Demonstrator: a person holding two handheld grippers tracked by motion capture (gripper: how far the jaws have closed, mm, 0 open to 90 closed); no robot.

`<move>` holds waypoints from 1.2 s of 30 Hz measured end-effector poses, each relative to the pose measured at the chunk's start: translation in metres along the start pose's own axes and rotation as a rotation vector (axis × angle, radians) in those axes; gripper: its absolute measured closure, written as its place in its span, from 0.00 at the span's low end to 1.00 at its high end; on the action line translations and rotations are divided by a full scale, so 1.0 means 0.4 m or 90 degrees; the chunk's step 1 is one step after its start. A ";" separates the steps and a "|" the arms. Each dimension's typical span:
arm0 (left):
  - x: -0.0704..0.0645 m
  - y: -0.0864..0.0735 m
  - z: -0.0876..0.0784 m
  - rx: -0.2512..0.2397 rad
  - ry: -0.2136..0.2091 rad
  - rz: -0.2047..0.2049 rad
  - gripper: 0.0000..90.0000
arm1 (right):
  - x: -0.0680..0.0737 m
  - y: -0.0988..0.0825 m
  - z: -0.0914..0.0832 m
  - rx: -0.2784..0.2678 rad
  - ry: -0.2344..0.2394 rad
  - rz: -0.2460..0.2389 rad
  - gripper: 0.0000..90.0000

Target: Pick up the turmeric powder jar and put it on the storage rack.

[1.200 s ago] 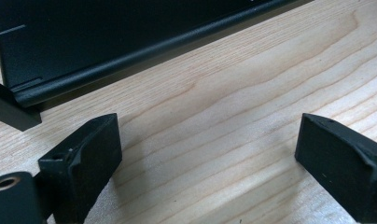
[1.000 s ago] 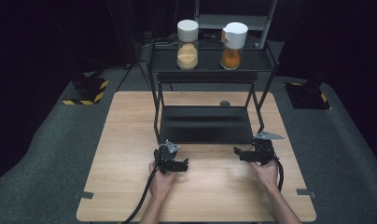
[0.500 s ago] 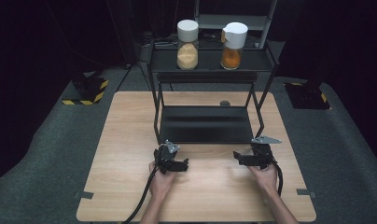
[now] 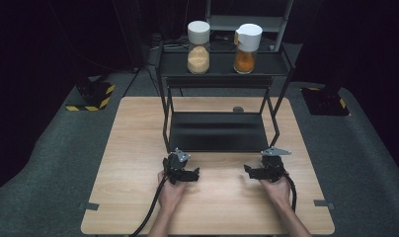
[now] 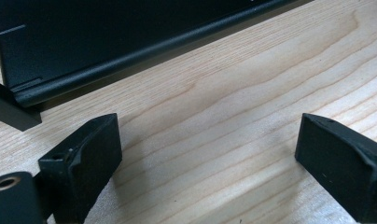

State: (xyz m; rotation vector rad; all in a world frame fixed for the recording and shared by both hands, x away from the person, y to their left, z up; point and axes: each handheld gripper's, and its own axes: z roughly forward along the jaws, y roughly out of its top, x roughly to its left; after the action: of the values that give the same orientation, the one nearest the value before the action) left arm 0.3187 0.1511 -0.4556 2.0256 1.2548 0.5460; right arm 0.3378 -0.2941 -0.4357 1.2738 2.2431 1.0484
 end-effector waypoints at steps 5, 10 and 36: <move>0.000 0.000 0.000 0.000 0.000 0.000 0.08 | 0.008 -0.003 0.010 0.008 -0.001 -0.005 0.09; -0.001 0.000 0.000 0.000 0.001 0.000 0.08 | 0.025 0.004 0.023 0.026 -0.002 -0.028 0.09; 0.001 0.003 0.002 0.003 -0.003 0.002 0.07 | 0.054 -0.017 0.043 0.017 -0.007 -0.057 0.07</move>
State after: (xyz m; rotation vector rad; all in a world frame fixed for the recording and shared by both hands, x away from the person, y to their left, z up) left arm 0.3199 0.1508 -0.4552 2.0312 1.2523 0.5405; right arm 0.3331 -0.2707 -0.4508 1.1751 2.2898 0.9810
